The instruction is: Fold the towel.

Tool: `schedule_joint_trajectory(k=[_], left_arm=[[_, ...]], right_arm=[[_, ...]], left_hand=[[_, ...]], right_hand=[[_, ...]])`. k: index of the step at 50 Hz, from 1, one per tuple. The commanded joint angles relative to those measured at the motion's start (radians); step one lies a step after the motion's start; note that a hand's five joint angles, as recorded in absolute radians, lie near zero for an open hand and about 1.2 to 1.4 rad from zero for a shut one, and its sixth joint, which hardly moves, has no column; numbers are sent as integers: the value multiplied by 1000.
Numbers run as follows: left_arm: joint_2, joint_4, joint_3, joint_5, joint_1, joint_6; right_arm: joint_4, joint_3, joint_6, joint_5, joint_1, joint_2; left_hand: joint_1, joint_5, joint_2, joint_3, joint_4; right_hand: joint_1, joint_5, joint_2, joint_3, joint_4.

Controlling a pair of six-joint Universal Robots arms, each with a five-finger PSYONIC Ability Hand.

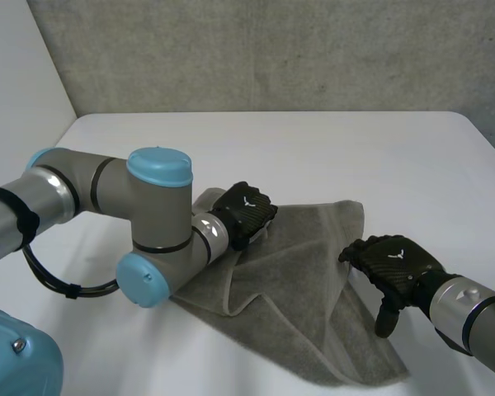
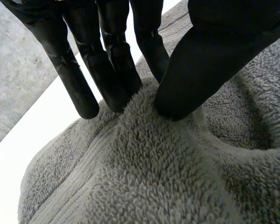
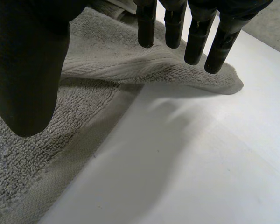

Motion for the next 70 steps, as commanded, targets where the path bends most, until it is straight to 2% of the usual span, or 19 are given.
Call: schedule_joint_trajectory(k=[1, 3, 6, 12, 14, 15, 17, 19, 22, 34, 39, 41, 50, 52, 53, 55, 60, 65, 70], left_arm=[[14, -14, -5, -40, 18, -1], [22, -11, -5, -101, 37, -1], [31, -14, -5, -146, 54, -1], [66, -13, -56, -134, 70, -6], [89, 3, -103, -99, 70, -4], [89, 3, -103, -99, 70, -4], [92, 12, -123, -74, 68, -2], [92, 13, -126, -70, 68, -1], [88, 15, -126, -70, 68, -1], [69, 56, -125, -74, 68, 1], [43, 93, -114, -77, 68, 1], [31, 119, -108, -80, 70, 1], [45, 159, -117, -97, 76, -1], [83, 161, -123, -160, 87, -4], [83, 161, -123, -160, 87, -4], [121, 161, -143, -259, 125, -10], [196, 164, -212, -353, 154, -16], [278, 168, -315, -361, 179, -33], [341, 210, -413, -361, 211, -82]], right_arm=[[2, 0, 0, -3, -8, -2], [2, 2, 0, -3, -7, -2], [2, 3, 0, -3, -7, -2], [2, 3, 0, -1, -5, -2], [2, 3, 0, -3, -5, -2], [2, 3, 0, -1, -5, -2], [2, 3, 0, -3, -7, -2], [2, 3, 0, -1, -7, -2], [2, 3, 0, -1, -7, -2], [2, 6, 0, -3, -5, -1], [2, 9, 0, -3, -5, -1], [2, 10, 0, -4, -5, -1], [44, 5, 8, -3, -5, -7], [71, 2, 8, -3, -5, -10], [104, -1, 11, -3, -5, -16], [139, -1, 14, -7, -4, -22], [209, 2, 17, -12, 1, -25], [223, 22, 15, -16, 3, -25], [224, 52, 5, -67, 4, -44]], left_hand=[[240, 231, 212, 214, 215], [240, 231, 212, 214, 215], [240, 231, 212, 214, 215], [240, 231, 212, 214, 215], [-5, -14, -33, -31, -30], [-7, -16, -34, -32, -31], [-208, -217, -235, -233, -232], [-296, -305, -324, -322, -321], [-297, -306, -325, -323, -322], [-271, -280, -298, -296, -295], [-48, -57, -75, -73, -72], [215, 206, 187, 189, 190], [240, 231, 212, 214, 215], [240, 231, 212, 214, 215], [240, 231, 212, 214, 215], [240, 231, 212, 214, 215], [240, 231, 212, 214, 215], [240, 231, 212, 214, 215], [240, 231, 212, 214, 215]], right_hand=[[-51, -52, -71, -61, -78], [-51, -52, -71, -61, -78], [-51, -52, -71, -61, -78], [-51, -52, -71, -61, -78], [-51, -52, -71, -61, -78], [-51, -52, -71, -61, -78], [-51, -52, -71, -61, -78], [-51, -52, -71, -61, -78], [-51, -52, -71, -61, -78], [-51, -52, -71, -61, -78], [-51, -52, -71, -61, -78], [-51, -52, -71, -61, -78], [-51, -52, -71, -61, -78], [-51, -52, -71, -61, -78], [-51, -52, -71, -61, -78], [0, -2, -21, -10, -27], [124, 122, 103, 114, 97], [227, 225, 206, 217, 199], [247, 246, 227, 237, 220]])
